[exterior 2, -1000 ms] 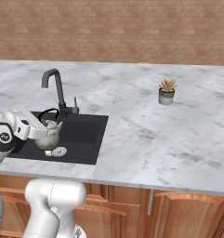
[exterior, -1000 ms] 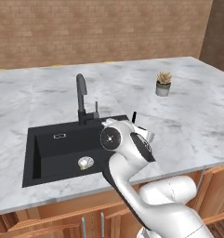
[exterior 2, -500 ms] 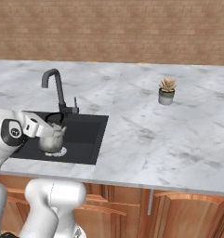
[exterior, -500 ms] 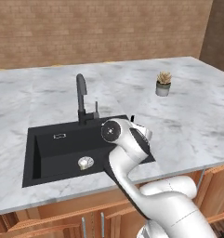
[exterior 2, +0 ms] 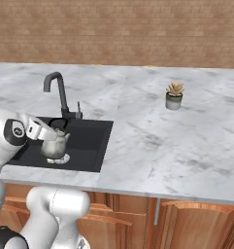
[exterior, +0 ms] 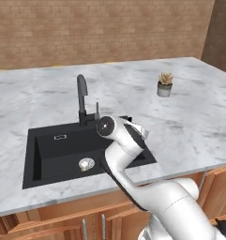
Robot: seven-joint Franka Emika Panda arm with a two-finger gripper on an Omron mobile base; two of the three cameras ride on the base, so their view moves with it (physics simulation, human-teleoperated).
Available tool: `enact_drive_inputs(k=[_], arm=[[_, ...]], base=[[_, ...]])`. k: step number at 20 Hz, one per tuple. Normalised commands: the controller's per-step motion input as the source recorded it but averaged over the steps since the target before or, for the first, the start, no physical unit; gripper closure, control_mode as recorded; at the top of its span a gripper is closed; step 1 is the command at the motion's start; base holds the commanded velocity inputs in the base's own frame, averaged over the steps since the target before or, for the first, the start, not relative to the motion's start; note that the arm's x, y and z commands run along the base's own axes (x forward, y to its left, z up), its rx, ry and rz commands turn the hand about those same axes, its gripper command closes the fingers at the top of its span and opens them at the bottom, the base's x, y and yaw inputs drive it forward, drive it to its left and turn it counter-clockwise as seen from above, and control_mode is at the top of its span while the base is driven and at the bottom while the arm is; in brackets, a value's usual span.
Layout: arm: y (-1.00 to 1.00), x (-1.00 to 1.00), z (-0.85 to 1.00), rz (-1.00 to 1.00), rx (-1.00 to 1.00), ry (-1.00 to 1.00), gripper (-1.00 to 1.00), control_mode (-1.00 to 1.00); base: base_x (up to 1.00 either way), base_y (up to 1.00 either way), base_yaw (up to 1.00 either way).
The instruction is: Open the cabinet, pick the kettle from the cabinet, and place it in the sink.
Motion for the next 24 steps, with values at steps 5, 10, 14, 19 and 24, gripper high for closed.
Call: enact_drive_inputs(k=[5, 10, 14, 19, 24], arm=[[0.01, 0.09, -0.28, 0.0, 0.0, -0.2, 1.0, -1.0], [0.01, 0.02, -0.34, 0.0, -0.03, -0.27, 1.0, -1.0], [0.0, 0.15, -0.11, -0.01, -0.01, -0.05, 1.0, -1.0], [0.0, 0.16, -0.05, -0.05, 0.0, 0.01, 1.0, -1.0], [0.01, 0.14, 0.0, -0.09, 0.0, 0.11, 1.0, -1.0]], base=[[0.0, 0.0, 0.0], [0.0, 0.0, 0.0], [0.0, 0.0, 0.0], [0.0, 0.0, 0.0], [0.0, 0.0, 0.0]])
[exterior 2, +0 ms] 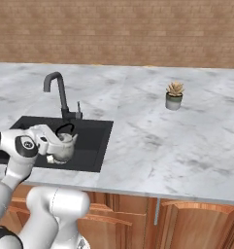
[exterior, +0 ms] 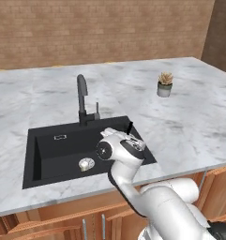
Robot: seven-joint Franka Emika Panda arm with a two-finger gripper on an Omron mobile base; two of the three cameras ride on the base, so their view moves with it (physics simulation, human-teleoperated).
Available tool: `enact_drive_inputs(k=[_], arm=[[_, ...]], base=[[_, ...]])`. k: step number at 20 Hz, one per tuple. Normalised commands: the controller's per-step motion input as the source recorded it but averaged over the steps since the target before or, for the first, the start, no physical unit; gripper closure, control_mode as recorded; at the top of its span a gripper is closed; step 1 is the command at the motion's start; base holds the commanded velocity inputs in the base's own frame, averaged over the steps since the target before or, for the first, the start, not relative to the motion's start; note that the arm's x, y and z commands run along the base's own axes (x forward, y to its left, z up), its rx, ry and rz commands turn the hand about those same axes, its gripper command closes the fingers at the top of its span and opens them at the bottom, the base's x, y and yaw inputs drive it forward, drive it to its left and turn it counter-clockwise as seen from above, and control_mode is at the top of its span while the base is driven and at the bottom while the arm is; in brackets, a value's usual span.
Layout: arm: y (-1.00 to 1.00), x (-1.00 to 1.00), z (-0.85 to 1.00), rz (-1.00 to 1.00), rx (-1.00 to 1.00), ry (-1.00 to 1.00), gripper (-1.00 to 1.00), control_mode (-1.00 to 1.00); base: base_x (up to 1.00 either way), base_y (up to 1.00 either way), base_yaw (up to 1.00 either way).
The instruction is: Open the cabinet, pick the kettle from the cabinet, and place it in the sink.
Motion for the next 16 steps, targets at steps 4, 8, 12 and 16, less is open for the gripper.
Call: enact_drive_inputs(k=[4, 8, 12, 16], arm=[[0.0, 0.14, -0.06, -0.08, 0.0, 0.11, 1.0, -1.0], [0.0, 0.13, -0.12, -0.07, 0.0, 0.05, 1.0, -1.0], [0.0, 0.1, -0.17, -0.03, 0.0, 0.0, 1.0, -1.0], [0.0, 0.08, -0.21, -0.01, 0.0, 0.0, 1.0, -1.0]], base=[[0.0, 0.0, 0.0], [0.0, 0.0, 0.0], [0.0, 0.0, 0.0], [0.0, 0.0, 0.0]])
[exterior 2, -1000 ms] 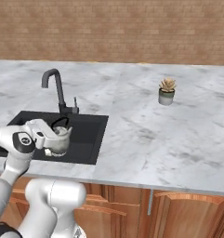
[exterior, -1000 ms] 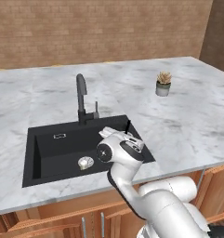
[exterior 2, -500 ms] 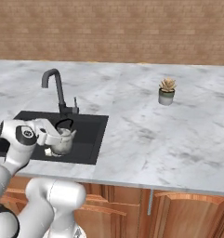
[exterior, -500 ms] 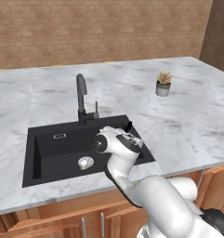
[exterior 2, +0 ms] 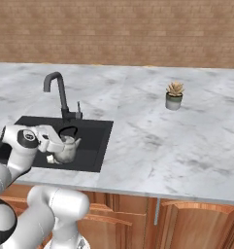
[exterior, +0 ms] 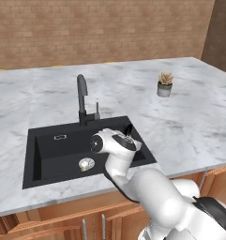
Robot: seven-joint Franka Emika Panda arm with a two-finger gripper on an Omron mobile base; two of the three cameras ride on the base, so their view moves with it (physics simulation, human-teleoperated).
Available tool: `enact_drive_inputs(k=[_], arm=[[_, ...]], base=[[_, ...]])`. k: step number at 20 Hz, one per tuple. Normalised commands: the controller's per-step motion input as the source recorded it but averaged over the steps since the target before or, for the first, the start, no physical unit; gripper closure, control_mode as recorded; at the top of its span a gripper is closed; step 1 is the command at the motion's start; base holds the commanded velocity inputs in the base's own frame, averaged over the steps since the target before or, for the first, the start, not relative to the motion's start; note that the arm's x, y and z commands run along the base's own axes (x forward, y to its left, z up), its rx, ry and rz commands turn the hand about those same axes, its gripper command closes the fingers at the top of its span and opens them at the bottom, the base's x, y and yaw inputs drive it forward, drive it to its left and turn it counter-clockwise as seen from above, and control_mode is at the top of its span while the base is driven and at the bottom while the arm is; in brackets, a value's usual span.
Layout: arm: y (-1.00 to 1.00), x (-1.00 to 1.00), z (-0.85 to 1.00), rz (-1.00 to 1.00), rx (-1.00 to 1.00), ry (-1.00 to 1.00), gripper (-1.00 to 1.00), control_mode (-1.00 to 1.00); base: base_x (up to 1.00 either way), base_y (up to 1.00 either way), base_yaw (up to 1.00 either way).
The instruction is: Open the cabinet, pick the kettle from the cabinet, and place it in the sink.
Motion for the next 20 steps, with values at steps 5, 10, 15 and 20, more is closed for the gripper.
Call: enact_drive_inputs(k=[5, 10, 15, 20], arm=[[0.0, 0.08, -0.13, -0.01, 0.0, 0.0, 1.0, -1.0], [0.0, 0.03, -0.01, -0.05, 0.0, 0.04, 1.0, -1.0], [0.0, 0.02, 0.0, -0.05, 0.0, 0.06, 1.0, -1.0], [0.0, 0.04, 0.0, -0.03, 0.0, 0.09, 1.0, -1.0]], base=[[0.0, 0.0, 0.0], [0.0, 0.0, 0.0], [0.0, 0.0, 0.0], [0.0, 0.0, 0.0]])
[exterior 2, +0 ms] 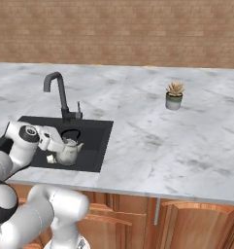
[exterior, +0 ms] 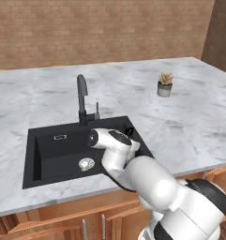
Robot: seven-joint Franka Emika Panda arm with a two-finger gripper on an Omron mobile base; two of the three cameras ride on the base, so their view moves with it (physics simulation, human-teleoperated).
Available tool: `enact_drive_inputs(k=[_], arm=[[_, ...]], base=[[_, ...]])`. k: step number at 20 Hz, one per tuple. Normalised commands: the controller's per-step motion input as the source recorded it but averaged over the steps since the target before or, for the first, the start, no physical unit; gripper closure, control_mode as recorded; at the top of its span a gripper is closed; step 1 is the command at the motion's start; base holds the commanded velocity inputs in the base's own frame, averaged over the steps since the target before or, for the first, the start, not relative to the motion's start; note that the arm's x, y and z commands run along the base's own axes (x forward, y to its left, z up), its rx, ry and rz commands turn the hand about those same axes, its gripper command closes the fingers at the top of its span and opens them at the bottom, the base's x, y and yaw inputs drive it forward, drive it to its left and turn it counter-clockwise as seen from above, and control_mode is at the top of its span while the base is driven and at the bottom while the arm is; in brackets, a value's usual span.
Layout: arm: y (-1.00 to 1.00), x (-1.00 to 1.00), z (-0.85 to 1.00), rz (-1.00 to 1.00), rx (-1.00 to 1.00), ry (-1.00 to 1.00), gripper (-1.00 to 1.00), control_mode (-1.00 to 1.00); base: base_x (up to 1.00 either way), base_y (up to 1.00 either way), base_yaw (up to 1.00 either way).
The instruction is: Open the cabinet, pick the kettle from the cabinet, and place it in the sink.
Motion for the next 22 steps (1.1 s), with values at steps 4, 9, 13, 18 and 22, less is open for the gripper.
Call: enact_drive_inputs(k=[4, 9, 13, 18, 22], arm=[[0.0, 0.08, -0.03, 0.0, 0.0, 0.01, 1.0, -1.0], [0.0, 0.08, -0.07, 0.0, 0.0, -0.05, 1.0, -1.0], [0.0, 0.12, -0.11, 0.0, 0.0, -0.13, 1.0, -1.0], [0.0, 0.17, -0.05, 0.01, 0.0, -0.15, 1.0, -1.0], [0.0, 0.21, 0.0, 0.0, 0.0, -0.01, 1.0, -1.0]], base=[[0.0, 0.0, 0.0], [0.0, 0.0, 0.0], [0.0, 0.0, 0.0], [0.0, 0.0, 0.0], [0.0, 0.0, 0.0]])
